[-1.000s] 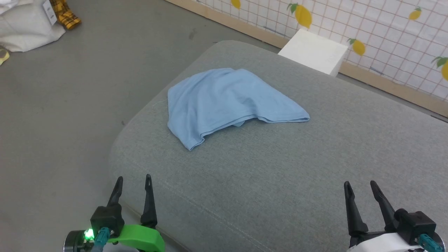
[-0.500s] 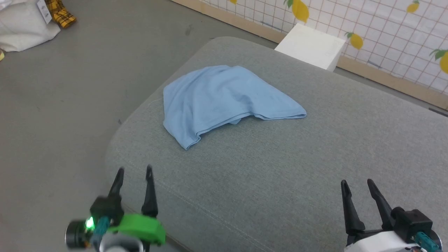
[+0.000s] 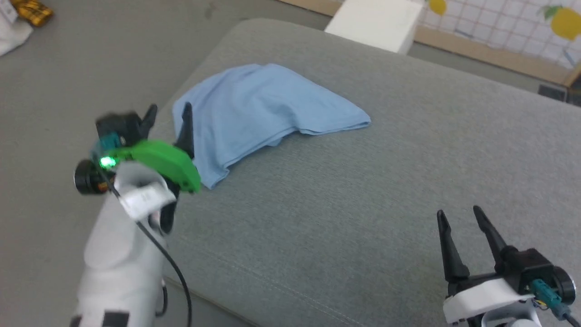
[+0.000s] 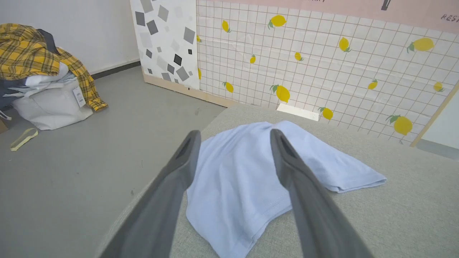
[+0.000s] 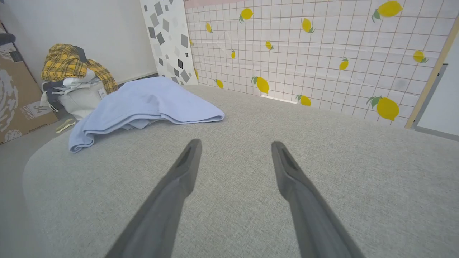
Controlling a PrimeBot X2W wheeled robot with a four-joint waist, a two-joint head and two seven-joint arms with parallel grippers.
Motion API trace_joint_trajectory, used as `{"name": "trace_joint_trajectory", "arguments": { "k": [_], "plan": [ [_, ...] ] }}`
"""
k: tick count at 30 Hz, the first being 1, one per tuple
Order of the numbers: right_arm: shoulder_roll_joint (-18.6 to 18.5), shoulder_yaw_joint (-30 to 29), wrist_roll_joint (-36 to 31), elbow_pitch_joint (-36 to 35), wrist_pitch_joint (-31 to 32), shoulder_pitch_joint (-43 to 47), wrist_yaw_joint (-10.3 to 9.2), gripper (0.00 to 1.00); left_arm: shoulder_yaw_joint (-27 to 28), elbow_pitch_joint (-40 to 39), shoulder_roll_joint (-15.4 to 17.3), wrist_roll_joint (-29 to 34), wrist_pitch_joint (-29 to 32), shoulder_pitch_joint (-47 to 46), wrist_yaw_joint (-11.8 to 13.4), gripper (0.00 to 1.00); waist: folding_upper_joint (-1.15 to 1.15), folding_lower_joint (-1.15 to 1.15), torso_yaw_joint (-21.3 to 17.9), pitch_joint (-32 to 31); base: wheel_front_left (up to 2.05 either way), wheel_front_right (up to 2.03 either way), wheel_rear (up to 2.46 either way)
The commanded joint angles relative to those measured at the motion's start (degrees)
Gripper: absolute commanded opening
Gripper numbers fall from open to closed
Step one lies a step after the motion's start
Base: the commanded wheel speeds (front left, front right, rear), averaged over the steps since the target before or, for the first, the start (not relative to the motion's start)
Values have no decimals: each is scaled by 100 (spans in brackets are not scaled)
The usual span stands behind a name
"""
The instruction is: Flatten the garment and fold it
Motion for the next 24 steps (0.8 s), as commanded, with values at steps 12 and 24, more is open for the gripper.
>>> {"name": "trace_joint_trajectory", "arguments": {
  "k": [12, 24],
  "plan": [
    [-4, -299, -387, -892, 413, -197, -9, 100, 577, 2186, 306, -1005, 2147, -2125, 168, 100, 0, 0, -1324, 1627, 0, 0, 0],
    [-4, -382, -417, -1280, 513, -220, -9, 100, 354, 3203, 183, -932, 3317, -2651, 720, 100, 0, 0, -1355, 2242, 0, 0, 0]
  ]
}}
